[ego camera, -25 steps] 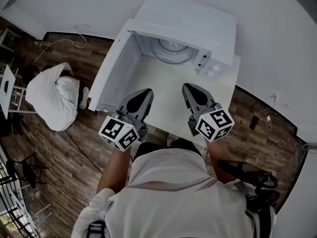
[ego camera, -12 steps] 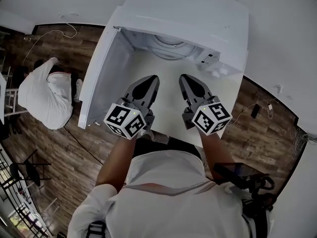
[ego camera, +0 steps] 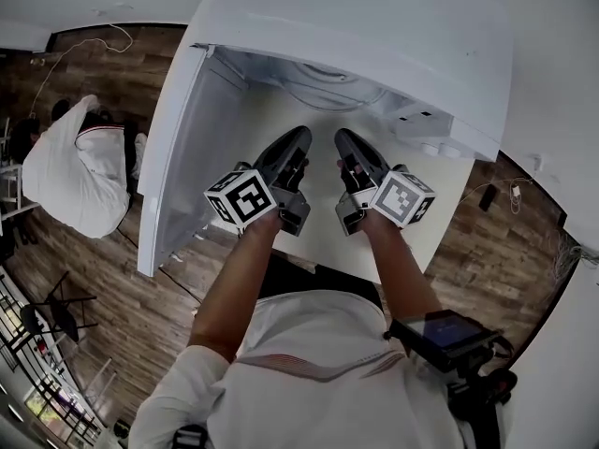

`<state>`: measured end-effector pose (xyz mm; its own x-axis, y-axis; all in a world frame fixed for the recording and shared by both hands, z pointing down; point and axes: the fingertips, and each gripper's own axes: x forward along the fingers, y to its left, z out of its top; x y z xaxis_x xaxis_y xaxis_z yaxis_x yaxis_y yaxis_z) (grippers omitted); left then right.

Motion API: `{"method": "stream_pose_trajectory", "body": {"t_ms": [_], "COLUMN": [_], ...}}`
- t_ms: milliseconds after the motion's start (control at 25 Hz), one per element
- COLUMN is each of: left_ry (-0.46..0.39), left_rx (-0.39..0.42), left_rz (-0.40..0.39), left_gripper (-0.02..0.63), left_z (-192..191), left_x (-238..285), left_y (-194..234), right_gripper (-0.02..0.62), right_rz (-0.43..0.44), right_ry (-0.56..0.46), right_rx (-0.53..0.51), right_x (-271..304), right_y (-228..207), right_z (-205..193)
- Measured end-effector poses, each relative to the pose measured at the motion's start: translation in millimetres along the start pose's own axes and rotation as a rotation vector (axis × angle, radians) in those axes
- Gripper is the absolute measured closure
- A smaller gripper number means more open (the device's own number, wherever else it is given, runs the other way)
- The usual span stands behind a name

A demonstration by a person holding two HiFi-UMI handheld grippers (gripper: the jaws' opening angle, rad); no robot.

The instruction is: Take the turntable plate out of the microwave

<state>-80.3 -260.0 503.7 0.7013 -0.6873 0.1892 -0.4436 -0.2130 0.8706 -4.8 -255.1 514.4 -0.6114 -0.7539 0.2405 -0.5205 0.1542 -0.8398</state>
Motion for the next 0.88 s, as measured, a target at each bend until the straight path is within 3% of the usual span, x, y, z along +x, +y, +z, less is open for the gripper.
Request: {"method": "stream_pose_trajectory", "body": {"t_ms": [200, 360, 520, 880], "left_ry": [-0.006, 0.014, 0.019, 0.045], "left_rx": [-0.204, -0.335, -0.382, -0.434], "left_rz": [-0.025, -0.052, -0.082, -0.113], "left_gripper": [0.497, 0.417, 0.376, 0.376], "left_z": [-4.6, -10.1, -7.8, -0.3], "left_x": [12.6, 22.1, 29.9, 48.4], "left_y": [16.4, 27.3, 27.5, 30.3], "right_gripper": [0.512, 0.469, 0.431, 0.423], "right_rz": [0.016, 0.039, 0.074, 0.124], "right_ry": [-0.051, -0.1, -0.13, -0.191], "right_rx": [0.267, 0.373, 0.475, 0.576], "right_x": [8.6, 15.7, 18.8, 26.5], "right_y": [-20.0, -33.9, -34.1, -41.1], "right_z": [2.0, 3.1, 1.7, 8.6]}}
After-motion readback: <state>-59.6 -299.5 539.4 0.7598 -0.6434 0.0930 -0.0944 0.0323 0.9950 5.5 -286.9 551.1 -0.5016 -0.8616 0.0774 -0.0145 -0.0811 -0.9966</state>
